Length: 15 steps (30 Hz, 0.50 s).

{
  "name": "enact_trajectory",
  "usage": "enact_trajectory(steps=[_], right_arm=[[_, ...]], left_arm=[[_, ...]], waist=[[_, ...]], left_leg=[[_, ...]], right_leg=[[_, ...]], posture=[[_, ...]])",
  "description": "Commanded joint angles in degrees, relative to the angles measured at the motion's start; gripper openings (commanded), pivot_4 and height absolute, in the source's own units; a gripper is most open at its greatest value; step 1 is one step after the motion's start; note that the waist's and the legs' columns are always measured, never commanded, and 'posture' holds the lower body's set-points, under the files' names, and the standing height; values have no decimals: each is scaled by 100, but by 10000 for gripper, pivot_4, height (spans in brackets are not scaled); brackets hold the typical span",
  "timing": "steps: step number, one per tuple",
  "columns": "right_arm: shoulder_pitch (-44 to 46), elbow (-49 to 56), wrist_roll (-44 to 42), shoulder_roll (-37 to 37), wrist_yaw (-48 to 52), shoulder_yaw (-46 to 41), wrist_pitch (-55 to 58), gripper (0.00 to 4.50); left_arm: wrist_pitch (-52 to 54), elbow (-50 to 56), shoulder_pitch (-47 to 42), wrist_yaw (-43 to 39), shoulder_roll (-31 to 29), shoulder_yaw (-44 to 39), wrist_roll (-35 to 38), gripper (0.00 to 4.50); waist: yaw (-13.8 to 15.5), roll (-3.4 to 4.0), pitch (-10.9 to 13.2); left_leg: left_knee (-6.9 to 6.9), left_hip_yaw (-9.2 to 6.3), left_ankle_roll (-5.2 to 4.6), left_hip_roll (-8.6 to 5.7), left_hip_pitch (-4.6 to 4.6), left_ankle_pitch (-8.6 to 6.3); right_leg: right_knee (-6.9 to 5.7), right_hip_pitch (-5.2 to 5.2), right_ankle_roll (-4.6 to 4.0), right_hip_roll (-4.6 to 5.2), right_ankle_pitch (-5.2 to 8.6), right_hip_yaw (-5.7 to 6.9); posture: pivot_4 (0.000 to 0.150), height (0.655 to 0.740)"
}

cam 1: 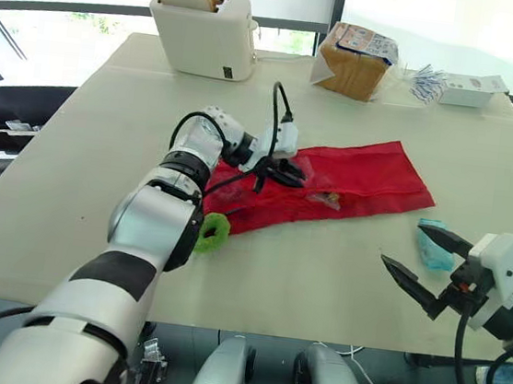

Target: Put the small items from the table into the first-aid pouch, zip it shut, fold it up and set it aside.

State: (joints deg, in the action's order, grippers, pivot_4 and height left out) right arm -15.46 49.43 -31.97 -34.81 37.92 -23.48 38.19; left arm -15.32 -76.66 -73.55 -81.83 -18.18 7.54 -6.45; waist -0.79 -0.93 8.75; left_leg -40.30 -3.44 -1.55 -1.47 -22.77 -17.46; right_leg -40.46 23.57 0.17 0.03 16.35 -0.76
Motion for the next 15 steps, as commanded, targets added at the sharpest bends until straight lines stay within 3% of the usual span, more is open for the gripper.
enact_trajectory(steps=[1,6,8,15], right_arm=[[-402,230,68,-48,27,-532,-387,45000],[-753,243,24,-52,39,-906,-593,45000],[-868,266,-59,-63,64,-1011,-613,45000],[-1261,306,-222,-251,193,-1574,-592,45000]], left_arm=[[940,793,397,504,265,-406,499,20761],[2169,2767,1247,1865,893,-107,325,20761],[2212,3310,1498,2231,1034,161,99,20761],[2689,3636,1487,2832,1509,684,-110,20761]], waist=[[22,0,0],[49,0,0],[40,0,0],[34,3,-2]], left_leg=[[0,-1,0,0,-2,0],[-4,-5,8,1,-8,4],[-3,-2,9,2,-8,5],[-2,11,3,2,0,1]], right_leg=[[1,0,0,2,0,1],[7,-1,1,8,0,0],[5,-1,1,8,-1,-4],[1,-2,1,7,-1,-14]], posture=[[1500,7400],[1500,7400],[1500,7400],[1500,7400]])
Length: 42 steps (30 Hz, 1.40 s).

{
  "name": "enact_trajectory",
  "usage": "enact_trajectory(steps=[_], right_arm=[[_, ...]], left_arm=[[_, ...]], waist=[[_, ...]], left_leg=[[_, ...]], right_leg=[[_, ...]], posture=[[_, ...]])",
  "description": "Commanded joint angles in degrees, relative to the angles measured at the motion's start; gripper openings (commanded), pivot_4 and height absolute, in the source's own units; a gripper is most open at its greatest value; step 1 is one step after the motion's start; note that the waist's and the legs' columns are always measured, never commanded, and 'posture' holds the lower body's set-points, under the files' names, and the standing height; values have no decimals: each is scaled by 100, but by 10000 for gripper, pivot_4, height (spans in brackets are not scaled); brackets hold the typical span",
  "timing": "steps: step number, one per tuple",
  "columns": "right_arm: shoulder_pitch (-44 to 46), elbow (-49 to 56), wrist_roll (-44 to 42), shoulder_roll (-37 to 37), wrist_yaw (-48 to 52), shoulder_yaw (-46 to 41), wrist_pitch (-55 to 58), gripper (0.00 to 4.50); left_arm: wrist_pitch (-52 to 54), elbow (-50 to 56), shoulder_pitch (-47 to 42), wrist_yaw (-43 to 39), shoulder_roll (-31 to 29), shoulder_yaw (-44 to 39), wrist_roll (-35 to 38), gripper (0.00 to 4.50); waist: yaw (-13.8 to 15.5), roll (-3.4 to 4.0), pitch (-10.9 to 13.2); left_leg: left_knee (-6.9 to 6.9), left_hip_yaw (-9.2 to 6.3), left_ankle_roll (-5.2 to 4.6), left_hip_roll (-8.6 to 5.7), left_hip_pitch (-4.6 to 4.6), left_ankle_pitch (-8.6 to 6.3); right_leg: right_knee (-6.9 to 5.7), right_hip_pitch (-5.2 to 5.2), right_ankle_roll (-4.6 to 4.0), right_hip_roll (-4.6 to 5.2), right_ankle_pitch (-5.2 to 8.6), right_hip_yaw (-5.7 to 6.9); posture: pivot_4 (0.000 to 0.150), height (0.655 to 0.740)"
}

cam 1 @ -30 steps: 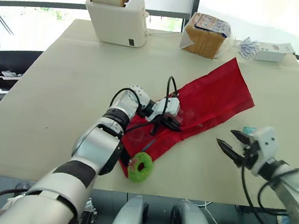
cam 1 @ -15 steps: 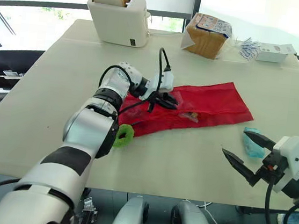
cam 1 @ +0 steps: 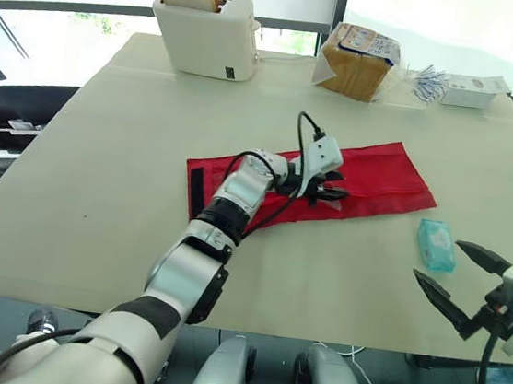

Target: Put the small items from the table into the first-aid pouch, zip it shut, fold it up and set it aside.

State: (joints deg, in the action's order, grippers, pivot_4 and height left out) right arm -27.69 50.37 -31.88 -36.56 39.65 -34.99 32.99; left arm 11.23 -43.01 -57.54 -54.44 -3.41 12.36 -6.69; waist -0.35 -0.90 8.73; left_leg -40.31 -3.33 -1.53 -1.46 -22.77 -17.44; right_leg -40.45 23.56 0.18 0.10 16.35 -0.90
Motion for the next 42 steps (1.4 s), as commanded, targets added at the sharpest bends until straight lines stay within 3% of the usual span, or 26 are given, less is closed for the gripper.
enact_trajectory(steps=[1,10,12,13,17,22,25,28,31,32,35,36,42], right_arm=[[-96,273,-357,-107,38,-593,-5,45000],[-321,608,-871,-333,-186,-1108,330,45000],[-315,679,-935,-374,-293,-1113,397,45000],[-314,700,-950,-391,-333,-1110,419,45000],[-313,744,-1022,-442,-469,-1116,472,45000],[-328,880,-1130,-494,-641,-1044,568,45000],[-385,957,-1198,-528,-722,-996,618,45000],[-431,963,-1249,-615,-871,-774,603,45000],[-150,963,-1262,-676,-1236,-115,646,45000],[-5,963,-1237,-671,-1392,163,688,45000],[366,962,-1043,-688,-1712,926,827,45000],[564,952,-970,-660,-1815,1210,892,45000],[1829,350,-243,-221,-2261,3195,1028,45000]], left_arm=[[-19,238,-137,86,38,328,-165,20761],[-1088,-792,-612,632,117,815,-675,20761],[-1371,-1032,-698,547,101,906,-749,15653],[-1499,-1150,-735,518,87,942,-782,15234],[-2308,-1580,-829,457,16,1105,-963,321],[-3443,-1575,-592,-553,-181,940,-518,321],[-4048,-1529,-458,-1259,-603,889,-339,321],[-4222,-1569,-437,-1439,-847,773,-221,321],[-3253,-1549,-475,-1572,-674,374,258,321],[-2837,-1485,-479,-1780,-637,248,460,4823],[-2103,-986,-311,-2222,-822,26,838,10357],[-1935,-747,-213,-2337,-959,-28,918,15444],[-1506,477,410,-2248,-1753,63,716,15444]], waist=[[-12,1,0],[35,1,0],[41,1,0],[41,1,0],[50,0,0],[54,1,0],[30,1,0],[6,1,0],[6,1,0],[13,0,0],[-8,3,-1],[-52,0,0],[-167,3,-3]], left_leg=[[0,-1,0,0,0,0],[2,1,-3,0,0,-2],[2,2,-3,0,0,-2],[2,1,-3,0,0,-2],[2,2,-3,0,-1,-1],[3,3,-2,0,-1,-1],[3,4,0,0,0,0],[3,3,0,1,0,0],[2,1,-3,1,0,-1],[2,1,-3,0,0,-1],[-2,-2,-2,0,-3,-1],[-2,-3,-1,-1,-3,0],[6,-7,21,8,6,12]], right_leg=[[-1,0,0,-1,0,0],[4,-1,0,-2,0,-1],[4,-1,0,-2,0,-1],[4,-1,0,-2,0,-1],[4,-1,0,-2,0,0],[5,-1,0,-2,0,0],[5,-1,0,-2,0,-1],[4,-1,0,-4,0,0],[5,-2,0,-4,0,2],[5,-3,0,-4,0,2],[6,-3,0,-4,0,8],[6,-3,0,-4,1,7],[3,0,-3,-11,2,4]], posture=[[1500,7400],[1500,7400],[1500,7400],[1500,7400],[1500,7400],[1500,7400],[1500,7400],[1500,7400],[1500,7400],[1500,7400],[1500,7400],[1500,7400],[1500,7400]])
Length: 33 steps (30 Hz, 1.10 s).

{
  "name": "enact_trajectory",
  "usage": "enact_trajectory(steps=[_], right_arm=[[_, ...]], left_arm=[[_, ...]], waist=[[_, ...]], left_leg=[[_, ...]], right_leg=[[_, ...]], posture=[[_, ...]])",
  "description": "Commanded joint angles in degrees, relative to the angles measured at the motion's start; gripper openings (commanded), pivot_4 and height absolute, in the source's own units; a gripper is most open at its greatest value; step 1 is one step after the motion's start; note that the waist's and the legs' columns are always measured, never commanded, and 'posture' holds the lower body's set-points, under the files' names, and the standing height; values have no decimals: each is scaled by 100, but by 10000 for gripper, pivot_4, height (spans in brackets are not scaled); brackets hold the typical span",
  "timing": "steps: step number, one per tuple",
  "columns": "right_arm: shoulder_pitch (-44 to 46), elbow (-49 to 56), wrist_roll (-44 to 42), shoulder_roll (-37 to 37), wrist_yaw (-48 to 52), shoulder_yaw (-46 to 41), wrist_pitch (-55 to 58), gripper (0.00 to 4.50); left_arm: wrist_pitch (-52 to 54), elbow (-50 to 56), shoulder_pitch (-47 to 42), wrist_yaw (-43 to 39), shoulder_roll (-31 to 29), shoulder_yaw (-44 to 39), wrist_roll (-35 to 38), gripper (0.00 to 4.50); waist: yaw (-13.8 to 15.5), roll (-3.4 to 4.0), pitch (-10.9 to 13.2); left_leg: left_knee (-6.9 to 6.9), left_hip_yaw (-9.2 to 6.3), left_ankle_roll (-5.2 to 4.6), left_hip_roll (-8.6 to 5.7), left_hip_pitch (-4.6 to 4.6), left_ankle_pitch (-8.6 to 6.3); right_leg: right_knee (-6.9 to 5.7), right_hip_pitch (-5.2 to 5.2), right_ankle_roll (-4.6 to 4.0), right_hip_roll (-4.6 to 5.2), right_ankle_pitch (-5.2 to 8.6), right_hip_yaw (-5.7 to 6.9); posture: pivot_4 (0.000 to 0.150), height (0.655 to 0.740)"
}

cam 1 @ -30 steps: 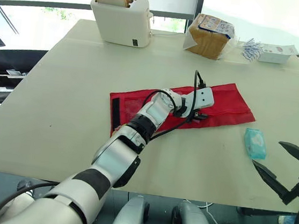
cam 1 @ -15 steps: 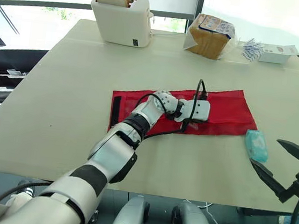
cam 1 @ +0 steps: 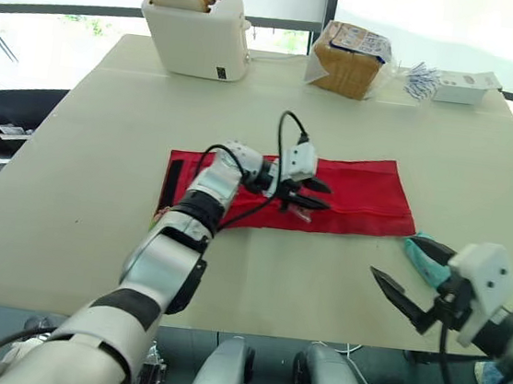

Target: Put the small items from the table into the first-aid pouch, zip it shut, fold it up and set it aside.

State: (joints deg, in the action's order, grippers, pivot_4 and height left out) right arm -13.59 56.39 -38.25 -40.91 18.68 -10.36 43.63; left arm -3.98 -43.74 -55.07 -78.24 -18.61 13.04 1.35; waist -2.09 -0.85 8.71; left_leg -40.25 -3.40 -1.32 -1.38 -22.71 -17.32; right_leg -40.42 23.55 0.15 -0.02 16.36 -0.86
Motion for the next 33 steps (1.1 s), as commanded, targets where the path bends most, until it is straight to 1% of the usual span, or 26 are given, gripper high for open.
enact_trajectory(steps=[1,3,5,7,8,9,10,11,12,13,15,16,17,18,25,33], right_arm=[[611,-466,588,295,-165,1052,-87,45000],[930,-837,891,467,-125,1506,-192,45000],[1311,-1274,1069,666,-116,1738,-223,45000],[1625,-1677,1188,884,-91,1892,-221,45000],[1766,-1876,1252,991,-94,1968,-219,42518],[1885,-2056,1299,1096,-96,2042,-211,39949],[1984,-2202,1373,1180,-81,2119,-228,36783],[2139,-2408,1465,1290,-70,2238,-218,31870],[2272,-2583,1533,1406,-56,2334,-211,27040],[2399,-2751,1571,1538,-41,2415,-206,21954],[2555,-2960,1677,1692,-8,2516,-218,13296],[2662,-3122,1757,1808,-26,2549,-249,7340],[2760,-3276,1823,1929,-46,2568,-290,2627],[2886,-3485,1914,2083,-94,2594,-350,1172],[3255,-4363,2409,2647,-327,2567,-721,1172],[3593,-5263,3074,3026,-683,2399,-1429,1172]], left_arm=[[-31,643,244,217,-313,43,-174,15444],[-58,741,342,410,-383,86,-279,15444],[-60,741,349,585,-352,90,-327,15444],[-6,742,333,577,-320,102,-307,15444],[20,735,323,552,-309,110,-292,13404],[41,733,322,519,-304,123,-280,10314],[49,724,321,487,-302,139,-276,6998],[44,705,320,443,-300,158,-276,2345],[46,688,318,416,-296,168,-278,0],[34,654,304,399,-290,176,-286,0],[8,607,278,387,-279,185,-293,0],[11,573,252,381,-262,184,-288,0],[13,550,232,367,-248,185,-279,0],[63,538,207,333,-225,172,-245,0],[175,601,176,75,-242,155,-162,0],[237,635,182,-31,-241,164,-137,0]], waist=[[11,-7,-1],[85,-3,-2],[147,-6,0],[183,-6,0],[200,-6,0],[179,-8,-1],[176,-7,-1],[156,-7,-1],[149,-6,-1],[139,-6,-2],[128,-6,-2],[127,-6,-2],[129,-6,-1],[134,-6,-2],[122,-6,-2],[112,-5,-2]], left_leg=[[0,-2,0,0,0,0],[-3,0,0,-4,-4,0],[-6,-2,0,-7,-9,0],[-11,-1,0,-10,-11,0],[-11,-2,0,-10,-11,0],[-11,-2,0,-11,-12,0],[-11,-2,0,-10,-12,0],[-10,-1,0,-10,-12,0],[-9,-3,0,-9,-11,0],[-9,-2,0,-9,-11,0],[-8,-2,0,-9,-10,0],[-8,-1,0,-9,-9,0],[-8,-2,0,-9,-9,0],[-8,-1,0,-9,-9,0],[-9,-3,0,-10,-9,0],[-8,0,1,-10,-8,1]], right_leg=[[4,-1,0,0,0,1],[5,0,0,5,0,1],[13,0,2,8,-1,4],[13,-1,3,12,-2,5],[14,-1,3,12,-2,6],[14,-1,3,14,-2,6],[14,0,3,12,-2,7],[11,0,3,12,-2,5],[11,1,2,11,-2,8],[10,2,2,11,-2,7],[8,2,2,11,-2,7],[6,2,2,11,-2,6],[5,3,2,11,-2,7],[6,3,2,11,-2,6],[6,3,2,11,-2,8],[1,7,1,11,-3,4]], posture=[[1500,7400],[1500,7400],[1500,7400],[1500,7400],[1500,7400],[1500,7400],[1500,7400],[1500,7400],[1500,7400],[1500,7400],[1500,7400],[1500,7400],[1500,7400],[1500,7400],[1500,7400],[1500,7400]])
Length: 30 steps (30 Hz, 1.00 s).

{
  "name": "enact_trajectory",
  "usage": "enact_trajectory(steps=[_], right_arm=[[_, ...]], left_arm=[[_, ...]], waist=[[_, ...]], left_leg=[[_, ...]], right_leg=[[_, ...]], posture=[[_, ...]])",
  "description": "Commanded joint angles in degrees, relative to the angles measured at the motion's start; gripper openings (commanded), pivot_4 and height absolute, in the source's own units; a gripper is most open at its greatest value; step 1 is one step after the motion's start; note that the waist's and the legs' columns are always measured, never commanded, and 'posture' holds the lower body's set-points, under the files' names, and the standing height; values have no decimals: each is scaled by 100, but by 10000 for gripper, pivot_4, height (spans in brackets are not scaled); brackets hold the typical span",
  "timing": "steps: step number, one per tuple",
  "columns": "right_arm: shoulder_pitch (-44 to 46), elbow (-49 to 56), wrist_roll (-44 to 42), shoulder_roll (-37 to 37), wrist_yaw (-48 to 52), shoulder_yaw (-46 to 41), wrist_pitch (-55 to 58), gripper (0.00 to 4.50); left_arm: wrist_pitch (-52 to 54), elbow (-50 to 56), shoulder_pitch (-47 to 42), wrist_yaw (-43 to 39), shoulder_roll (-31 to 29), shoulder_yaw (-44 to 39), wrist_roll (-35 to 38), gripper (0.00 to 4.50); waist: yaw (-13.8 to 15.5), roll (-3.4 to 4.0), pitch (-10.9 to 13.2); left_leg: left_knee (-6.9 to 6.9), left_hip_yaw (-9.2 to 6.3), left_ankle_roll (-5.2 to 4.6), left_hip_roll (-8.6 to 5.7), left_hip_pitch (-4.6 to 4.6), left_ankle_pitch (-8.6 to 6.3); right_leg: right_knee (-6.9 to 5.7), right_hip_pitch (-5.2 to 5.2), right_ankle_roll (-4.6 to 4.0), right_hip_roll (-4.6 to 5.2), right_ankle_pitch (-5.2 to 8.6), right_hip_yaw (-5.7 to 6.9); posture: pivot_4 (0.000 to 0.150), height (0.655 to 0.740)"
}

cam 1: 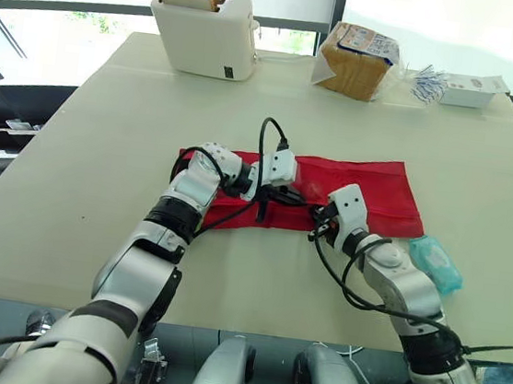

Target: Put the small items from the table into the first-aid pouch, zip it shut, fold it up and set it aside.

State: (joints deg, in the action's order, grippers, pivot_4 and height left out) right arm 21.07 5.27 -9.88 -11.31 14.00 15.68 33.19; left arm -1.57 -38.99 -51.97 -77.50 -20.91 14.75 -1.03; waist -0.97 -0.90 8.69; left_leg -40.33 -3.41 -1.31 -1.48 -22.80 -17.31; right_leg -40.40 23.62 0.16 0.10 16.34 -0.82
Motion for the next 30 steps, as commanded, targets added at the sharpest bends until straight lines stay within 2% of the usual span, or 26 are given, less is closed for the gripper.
enact_trajectory(steps=[1,8,12,13,18,22,26,30], right_arm=[[137,-187,313,96,-286,-238,-462,1172],[-96,-93,438,164,-156,-170,-690,1172],[-575,859,3,0,300,-376,-581,1172],[-810,1328,-145,-198,537,-414,-527,7111],[-2099,3505,-1068,-1188,1281,-1239,-71,26517],[-3777,4923,-1978,-2130,1984,-3268,179,43860],[-5262,5292,-2701,-2359,2762,-5721,-107,44570],[-6060,5242,-3253,-2411,3180,-7052,-254,44570]], left_arm=[[-9,168,-120,-118,-21,1,100,0],[-141,32,-156,-9,22,20,44,0],[-316,-130,-207,94,72,31,-2,0],[-390,-186,-221,115,88,46,-18,0],[-673,-380,-237,172,133,92,-72,0],[-997,-554,-248,283,218,130,-145,0],[-1221,-758,-353,444,485,168,-193,0],[-1479,-1046,-551,453,716,195,-238,0]], waist=[[1,0,0],[2,0,0],[19,0,0],[25,0,0],[31,7,2],[55,6,1],[89,9,-2],[57,3,-1]], left_leg=[[0,0,0,0,0,0],[0,0,0,0,0,0],[0,-2,0,0,-2,0],[0,-1,0,0,-3,0],[1,-6,-2,-1,-4,-2],[2,-11,-22,0,-9,-13],[2,-9,-28,-2,1,-16],[4,-5,-33,2,15,-19]], right_leg=[[-1,0,0,0,0,0],[-2,1,0,0,0,0],[1,1,0,0,0,1],[2,1,0,0,0,0],[4,-2,1,1,0,4],[14,-8,1,1,0,11],[12,-19,2,2,0,10],[17,-31,3,-4,0,8]], posture=[[1500,7400],[1500,7400],[1500,7400],[1500,7400],[1500,7400],[1500,7400],[1500,7400],[1500,7400]])
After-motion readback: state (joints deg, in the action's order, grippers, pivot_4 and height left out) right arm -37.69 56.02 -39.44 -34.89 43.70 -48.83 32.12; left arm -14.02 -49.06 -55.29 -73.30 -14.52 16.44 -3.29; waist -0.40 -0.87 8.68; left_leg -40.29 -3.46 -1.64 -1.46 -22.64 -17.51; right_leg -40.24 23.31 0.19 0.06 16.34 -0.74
